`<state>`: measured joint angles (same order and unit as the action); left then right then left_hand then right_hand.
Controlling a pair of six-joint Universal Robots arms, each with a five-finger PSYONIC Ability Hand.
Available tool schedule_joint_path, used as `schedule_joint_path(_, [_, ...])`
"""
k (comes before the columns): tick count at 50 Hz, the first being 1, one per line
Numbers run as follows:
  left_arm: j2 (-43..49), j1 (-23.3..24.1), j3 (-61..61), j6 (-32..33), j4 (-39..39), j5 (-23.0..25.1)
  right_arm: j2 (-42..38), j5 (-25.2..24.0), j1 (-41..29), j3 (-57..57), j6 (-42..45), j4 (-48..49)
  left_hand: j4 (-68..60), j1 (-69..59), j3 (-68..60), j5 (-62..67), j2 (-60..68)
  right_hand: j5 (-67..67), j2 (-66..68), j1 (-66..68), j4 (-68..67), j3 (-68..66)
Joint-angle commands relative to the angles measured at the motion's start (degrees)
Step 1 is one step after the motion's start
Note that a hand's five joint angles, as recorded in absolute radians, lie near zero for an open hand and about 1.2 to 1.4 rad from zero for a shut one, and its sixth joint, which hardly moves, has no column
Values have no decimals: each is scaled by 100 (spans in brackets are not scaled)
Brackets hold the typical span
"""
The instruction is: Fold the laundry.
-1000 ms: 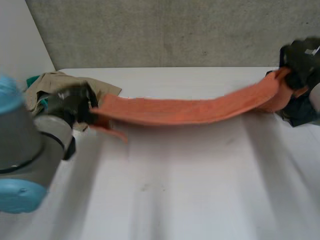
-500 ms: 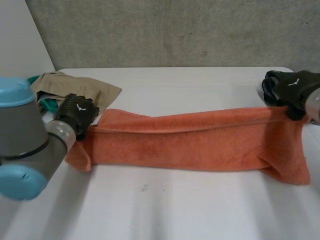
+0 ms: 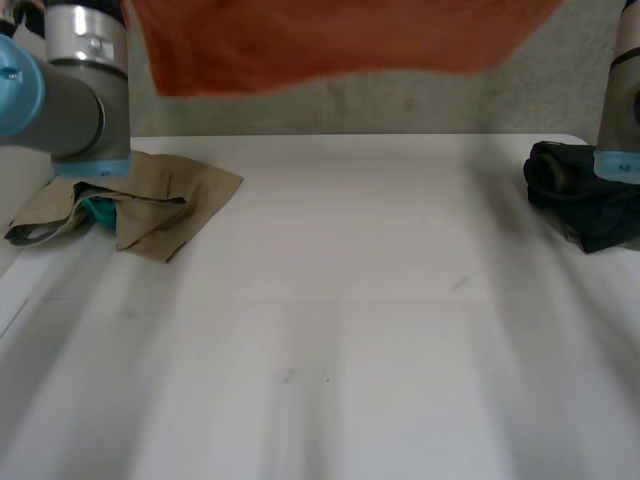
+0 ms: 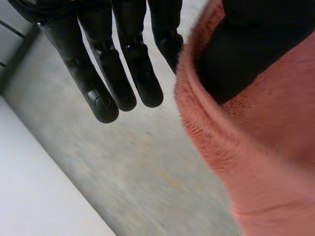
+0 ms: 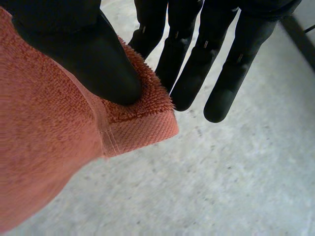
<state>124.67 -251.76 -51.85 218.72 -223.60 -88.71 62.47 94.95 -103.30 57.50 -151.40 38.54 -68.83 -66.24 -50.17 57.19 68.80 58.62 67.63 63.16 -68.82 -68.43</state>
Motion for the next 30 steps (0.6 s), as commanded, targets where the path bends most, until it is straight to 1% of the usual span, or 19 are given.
schedule_joint_path(1, [-144,-40,-1281,-127,905,3,-173,-397,20,226,23,-846,-1117,-1376,-2983,1281,1120,1138,1237,1684,-1118,-1157])
schedule_joint_path(2, [-240,-31,-1701,-154,1010,3,-286,-520,37,313,23,-1152,-1117,-1376,-2983,1281,1120,1138,1237,1684,-1118,-1157])
schedule_joint_path(4, [-372,-31,-2142,-163,1082,21,-349,-626,73,454,14,-1505,-1117,-1376,-2983,1281,1120,1138,1237,1684,-1118,-1157])
schedule_joint_path(5, [-425,-22,-2380,-163,1090,30,-410,-696,90,629,5,-1846,-1117,-1376,-2983,1281,1120,1138,1237,1684,-1118,-1157])
schedule_joint_path(6, [-504,-22,-2834,-136,1082,56,-437,-723,90,735,14,-2006,-1117,-1376,-2983,1281,1120,1138,1237,1684,-1118,-1157])
schedule_joint_path(9, [-531,-5,-3444,-127,1082,65,-524,-776,99,1225,5,-2454,-1117,-1376,-2983,1281,1120,1138,1237,1684,-1118,-1157])
schedule_joint_path(10, [-531,-5,-3785,-127,1056,65,-542,-785,99,1359,5,-2526,-1117,-1376,-2983,1281,1120,1138,1237,1684,-1118,-1157])
schedule_joint_path(13, [-470,-31,-4243,-127,1020,65,-621,-864,195,1867,40,-2632,-1117,-1376,-2983,1281,1120,1138,1237,1684,-1118,-1157])
schedule_joint_path(19, [13,-128,-4553,-92,967,170,-727,-1039,415,2362,84,-2632,-1117,-1376,-2983,1281,1120,1138,1237,1684,-1118,-1157])
schedule_joint_path(20, [57,-145,-4562,-92,967,214,-727,-1048,424,2379,93,-2632,-770,-1029,-2635,933,772,1138,1237,1684,-1118,-1157])
schedule_joint_path(21, [127,-224,-4579,-84,967,284,-727,-1075,450,2406,93,-2632,816,557,-1050,-652,-813,1138,1237,1684,-1118,-1157])
schedule_joint_path(24, [128,-408,-4623,-83,967,381,-683,-1075,468,2415,76,-2667,2977,2718,1111,-2814,-2975,1138,1237,1684,-1118,-1157])
schedule_joint_path(30, [40,-681,-4658,-83,959,399,-639,-1075,521,2441,75,-2676,3035,2776,1170,-2872,-3033,1138,1237,1684,-1118,-1157])
